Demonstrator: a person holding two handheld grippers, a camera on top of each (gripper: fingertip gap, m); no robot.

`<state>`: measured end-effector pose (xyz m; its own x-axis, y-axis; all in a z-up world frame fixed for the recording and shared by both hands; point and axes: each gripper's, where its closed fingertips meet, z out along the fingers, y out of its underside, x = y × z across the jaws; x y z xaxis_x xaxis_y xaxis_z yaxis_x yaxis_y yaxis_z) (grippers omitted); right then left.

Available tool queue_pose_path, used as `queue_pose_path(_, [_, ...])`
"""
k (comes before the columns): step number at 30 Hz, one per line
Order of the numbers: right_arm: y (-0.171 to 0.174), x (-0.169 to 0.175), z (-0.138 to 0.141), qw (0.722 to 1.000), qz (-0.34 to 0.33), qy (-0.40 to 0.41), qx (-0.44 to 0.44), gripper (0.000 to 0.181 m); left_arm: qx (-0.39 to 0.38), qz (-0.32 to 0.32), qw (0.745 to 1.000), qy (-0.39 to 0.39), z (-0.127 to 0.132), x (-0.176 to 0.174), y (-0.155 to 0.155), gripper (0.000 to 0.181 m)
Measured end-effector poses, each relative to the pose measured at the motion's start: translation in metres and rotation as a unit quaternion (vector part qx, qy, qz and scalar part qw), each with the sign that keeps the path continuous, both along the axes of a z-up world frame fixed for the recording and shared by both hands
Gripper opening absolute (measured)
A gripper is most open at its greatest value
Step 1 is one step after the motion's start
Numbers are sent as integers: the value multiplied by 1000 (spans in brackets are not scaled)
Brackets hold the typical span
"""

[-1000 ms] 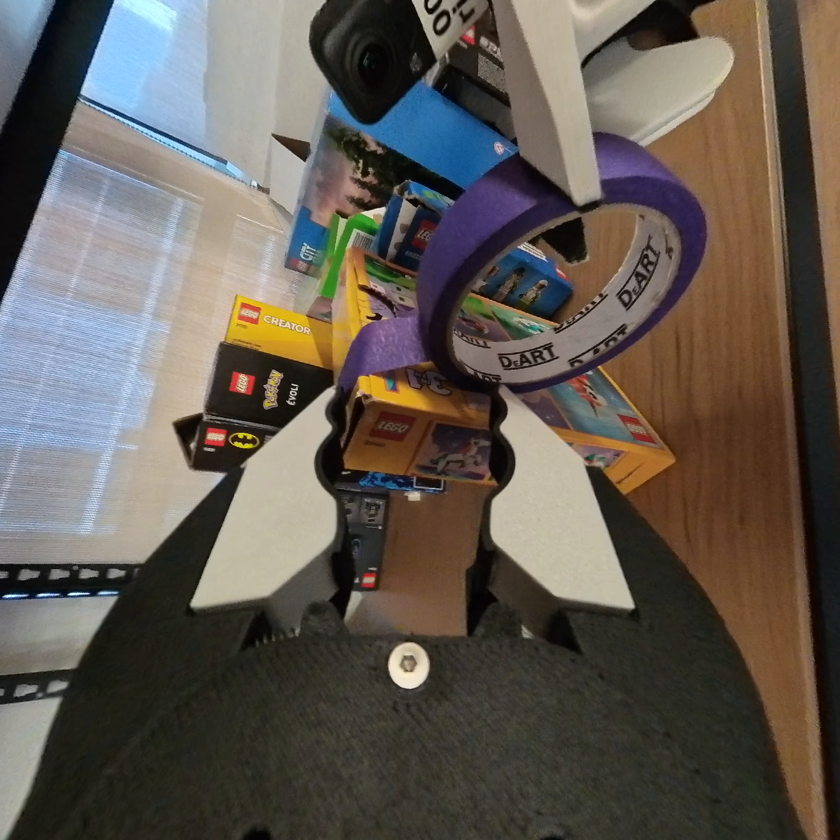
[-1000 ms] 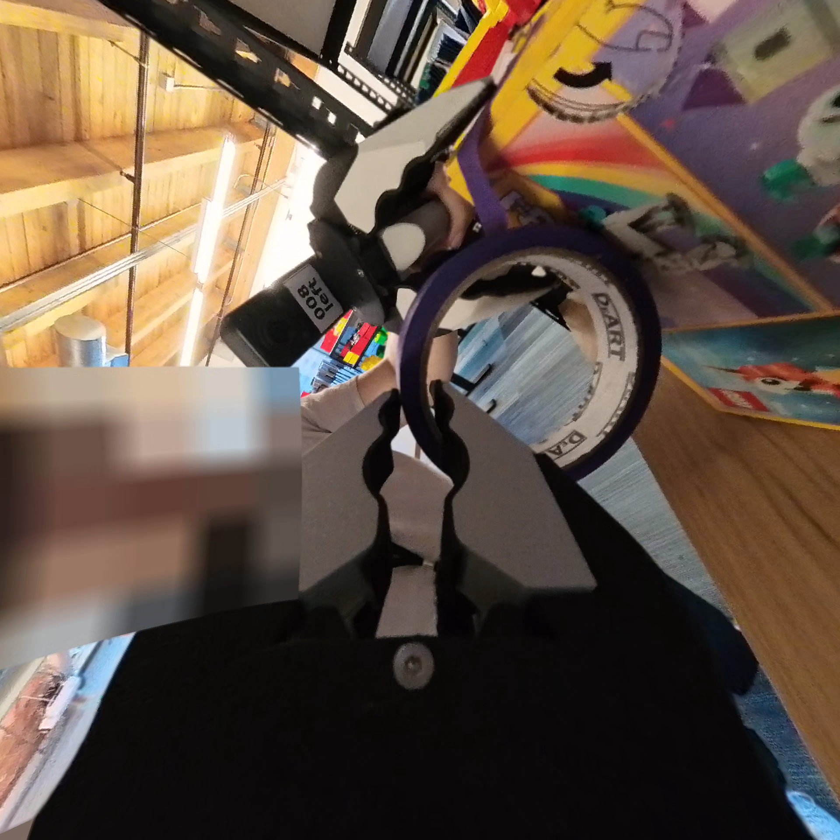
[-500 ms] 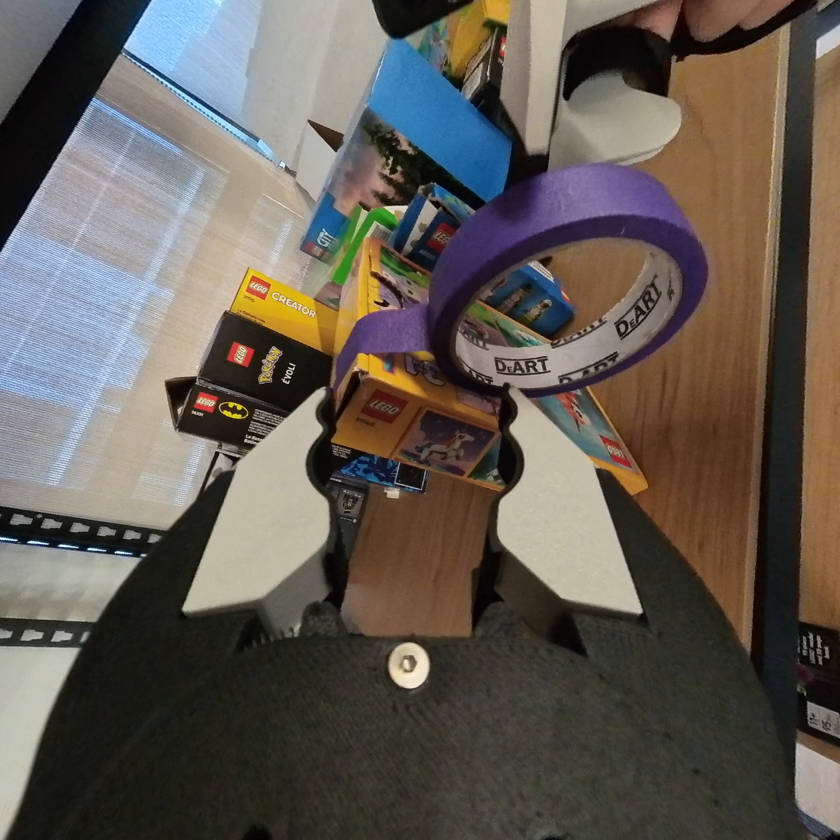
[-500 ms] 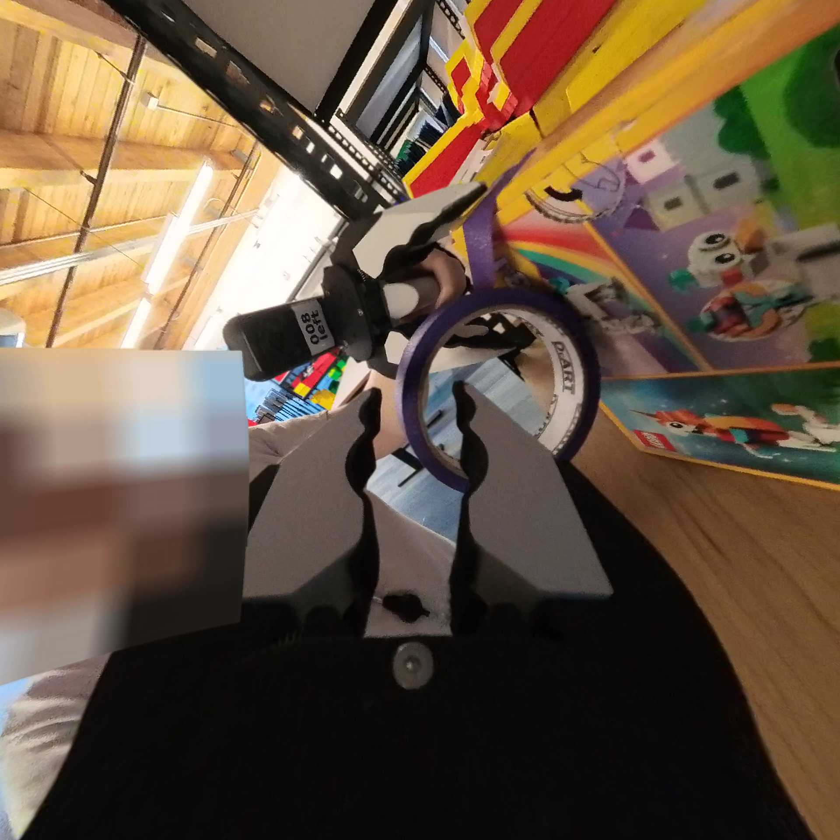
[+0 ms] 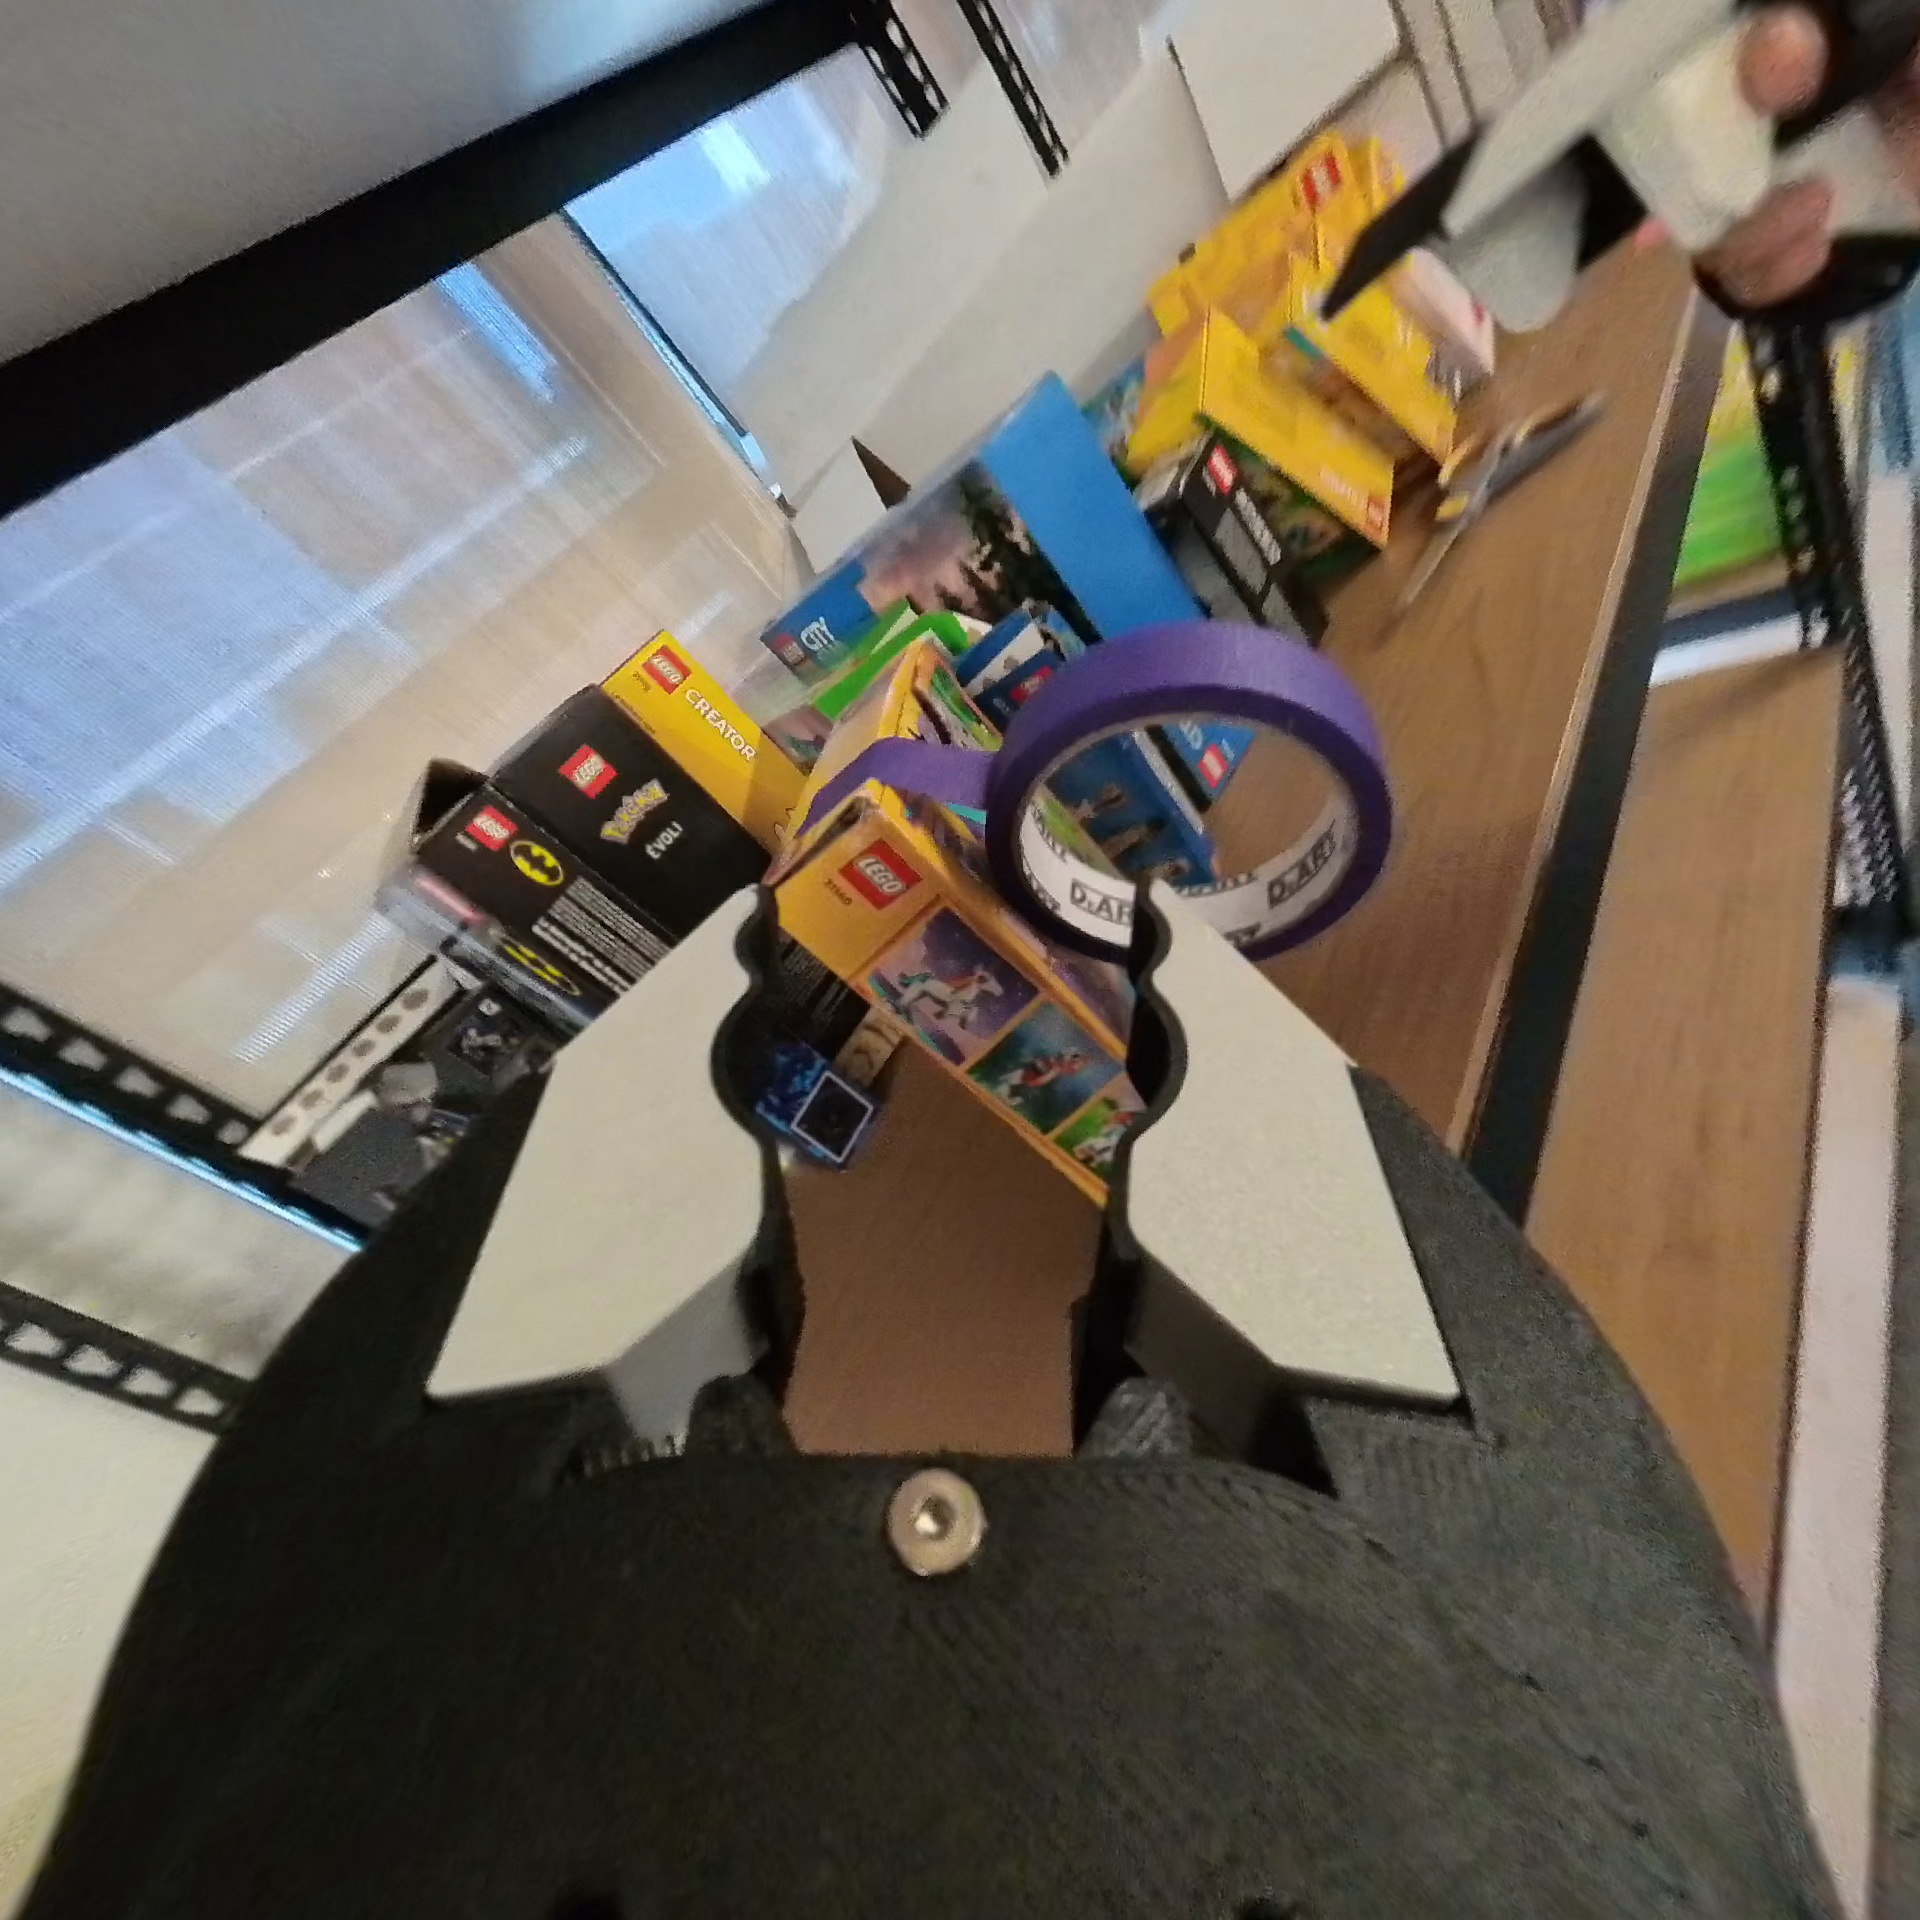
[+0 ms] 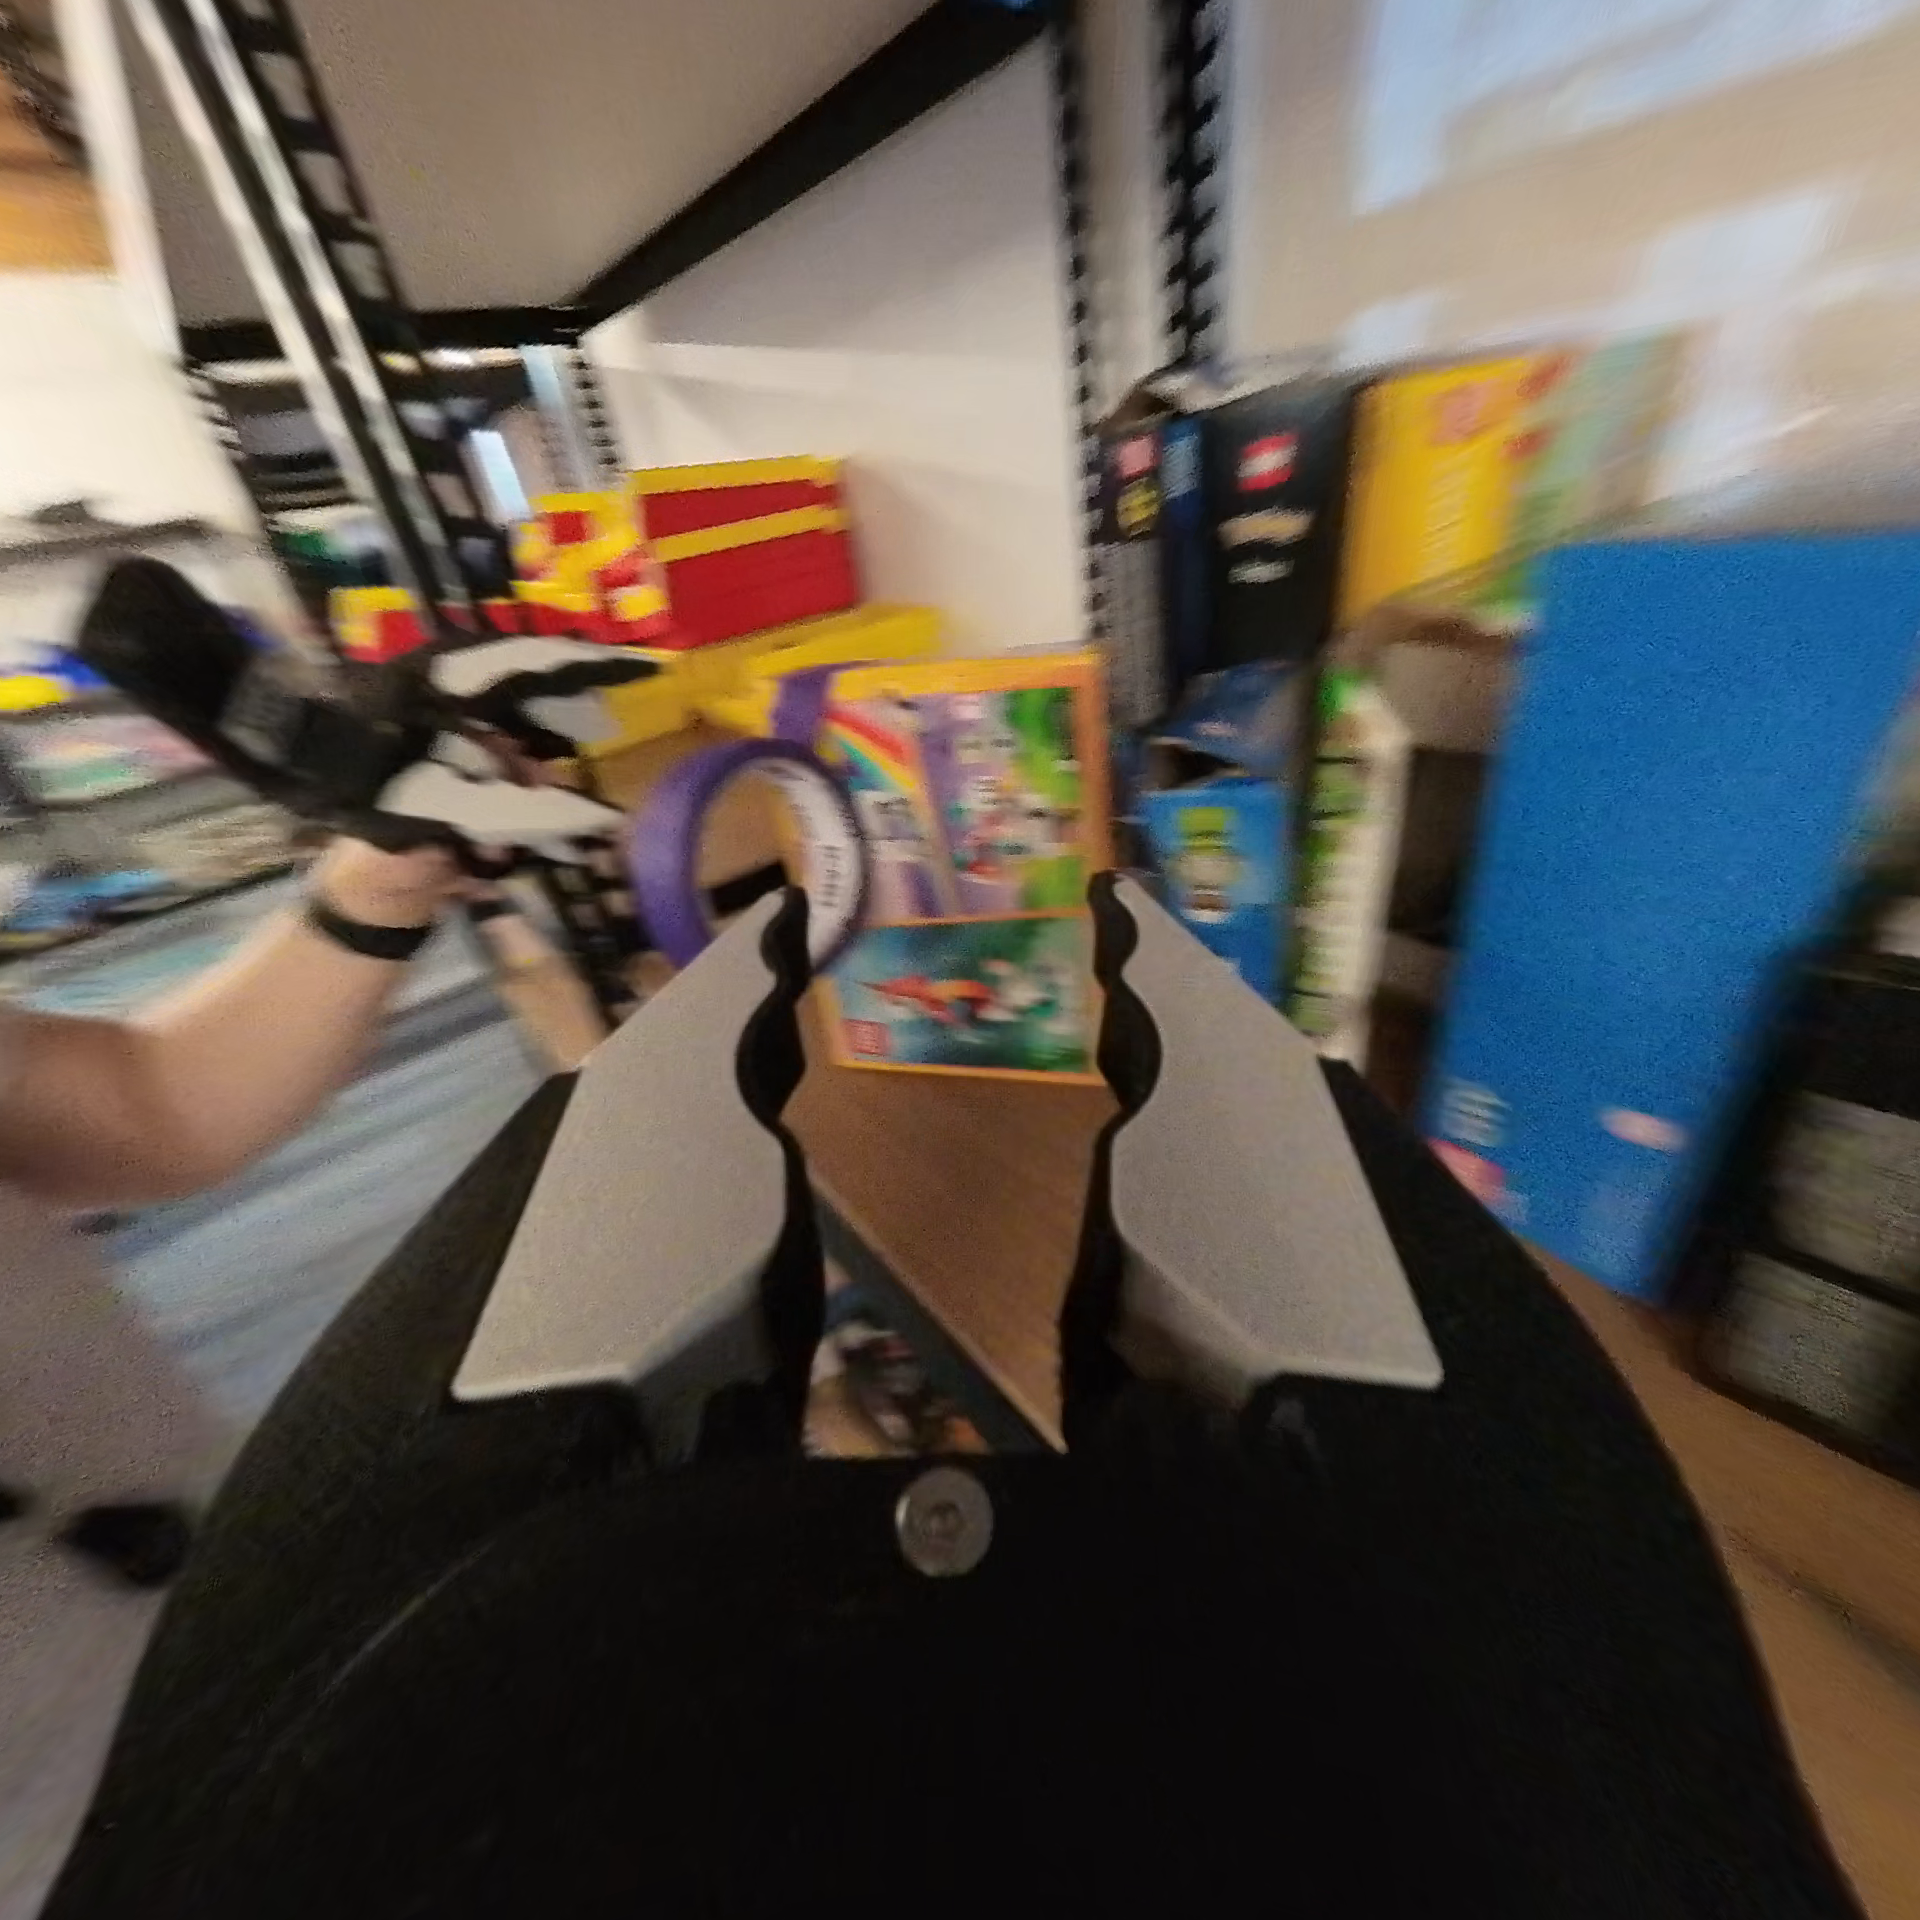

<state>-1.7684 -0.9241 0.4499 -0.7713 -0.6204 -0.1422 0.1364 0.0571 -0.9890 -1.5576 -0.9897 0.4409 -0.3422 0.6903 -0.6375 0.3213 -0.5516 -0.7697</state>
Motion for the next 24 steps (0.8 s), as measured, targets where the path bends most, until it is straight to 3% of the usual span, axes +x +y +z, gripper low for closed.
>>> queue_pose_path(3, [28,-72,-7,995,-93,26,-38,71,37,11,998,55,3,14,4,64])
queue_pose_path(6, [49,-169,-33,973,-196,118,-31,76,70,55,994,71,-6,26,4,68])
queue_pose_path(8, [56,-227,-59,962,-219,162,19,61,84,86,989,89,-10,34,11,68])
queue_pose_path(11, [55,-286,-109,950,-181,234,104,43,94,140,977,129,-15,45,34,67])
queue_pose_path(15, [41,-311,-157,936,-80,297,171,31,129,178,957,190,-25,39,82,61])
queue_pose_path(20, [9,-318,-175,898,-14,402,178,31,135,201,957,160,-33,-3,138,60])
queue_pose_path(24, [-9,-322,-182,886,31,424,186,30,145,178,964,131,-41,-52,167,59])
